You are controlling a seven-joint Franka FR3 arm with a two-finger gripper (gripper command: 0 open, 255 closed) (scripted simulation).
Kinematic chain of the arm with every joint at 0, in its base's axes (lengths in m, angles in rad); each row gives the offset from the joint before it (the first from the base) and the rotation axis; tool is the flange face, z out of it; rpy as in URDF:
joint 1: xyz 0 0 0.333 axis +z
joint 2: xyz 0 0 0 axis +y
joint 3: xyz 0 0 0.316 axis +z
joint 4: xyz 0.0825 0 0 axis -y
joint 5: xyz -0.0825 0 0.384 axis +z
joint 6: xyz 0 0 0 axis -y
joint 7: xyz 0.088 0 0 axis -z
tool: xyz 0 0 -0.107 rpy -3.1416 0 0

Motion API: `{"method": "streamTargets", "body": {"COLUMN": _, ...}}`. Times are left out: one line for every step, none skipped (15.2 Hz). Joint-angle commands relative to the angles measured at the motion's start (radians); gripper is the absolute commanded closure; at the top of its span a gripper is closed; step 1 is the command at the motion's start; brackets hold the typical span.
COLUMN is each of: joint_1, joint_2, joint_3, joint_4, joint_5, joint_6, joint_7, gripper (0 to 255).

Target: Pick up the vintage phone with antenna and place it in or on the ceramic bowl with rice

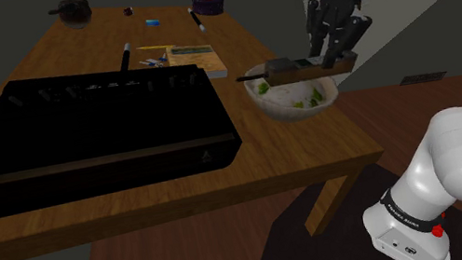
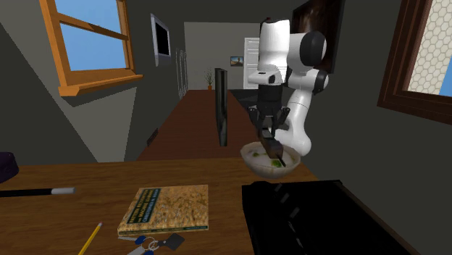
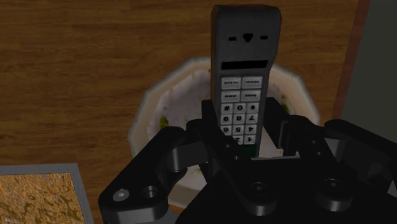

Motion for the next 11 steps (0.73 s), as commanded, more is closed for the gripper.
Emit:
{"method": "streamTargets", "body": {"joint_1": 0.001, "joint_2": -0.003, "joint_3": 0.000, "joint_4": -0.011, "joint_5": 0.001, "joint_6": 0.007, "joint_7": -0.001, "gripper": 255}}
{"method": "streamTargets", "body": {"joint_1": 0.001, "joint_2": -0.003, "joint_3": 0.000, "joint_4": -0.011, "joint_5": 0.001, "joint_6": 0.007, "joint_7": -0.001, "gripper": 255}}
{"method": "streamTargets", "body": {"joint_1": 0.001, "joint_2": -0.003, "joint_3": 0.000, "joint_4": -0.011, "joint_5": 0.001, "joint_6": 0.007, "joint_7": -0.001, "gripper": 255}}
{"method": "streamTargets", "body": {"joint_1": 0.001, "joint_2": -0.003, "joint_3": 0.000, "joint_4": -0.011, "joint_5": 0.001, "joint_6": 0.007, "joint_7": -0.001, "gripper": 255}}
{"method": "streamTargets", "body": {"joint_1": 0.001, "joint_2": -0.003, "joint_3": 0.000, "joint_4": -0.011, "joint_5": 0.001, "joint_6": 0.007, "joint_7": -0.001, "gripper": 255}}
{"method": "streamTargets", "body": {"joint_1": 0.001, "joint_2": -0.003, "joint_3": 0.000, "joint_4": -0.011, "joint_5": 0.000, "joint_6": 0.007, "joint_7": -0.001, "gripper": 255}}
{"method": "streamTargets", "body": {"joint_1": 0.001, "joint_2": -0.003, "joint_3": 0.000, "joint_4": -0.011, "joint_5": 0.000, "joint_6": 0.007, "joint_7": -0.001, "gripper": 255}}
{"method": "streamTargets", "body": {"joint_1": 0.001, "joint_2": -0.003, "joint_3": 0.000, "joint_4": -0.011, "joint_5": 0.000, "joint_6": 0.007, "joint_7": -0.001, "gripper": 0}}
{"method": "streamTargets", "body": {"joint_1": 0.001, "joint_2": -0.003, "joint_3": 0.000, "joint_4": -0.011, "joint_5": 0.000, "joint_6": 0.007, "joint_7": -0.001, "gripper": 0}}
{"method": "streamTargets", "body": {"joint_1": 0.001, "joint_2": -0.003, "joint_3": 0.000, "joint_4": -0.011, "joint_5": 0.000, "joint_6": 0.007, "joint_7": -0.001, "gripper": 0}}
{"method": "streamTargets", "body": {"joint_1": 0.001, "joint_2": -0.003, "joint_3": 0.000, "joint_4": -0.011, "joint_5": 0.000, "joint_6": 0.007, "joint_7": -0.001, "gripper": 0}}
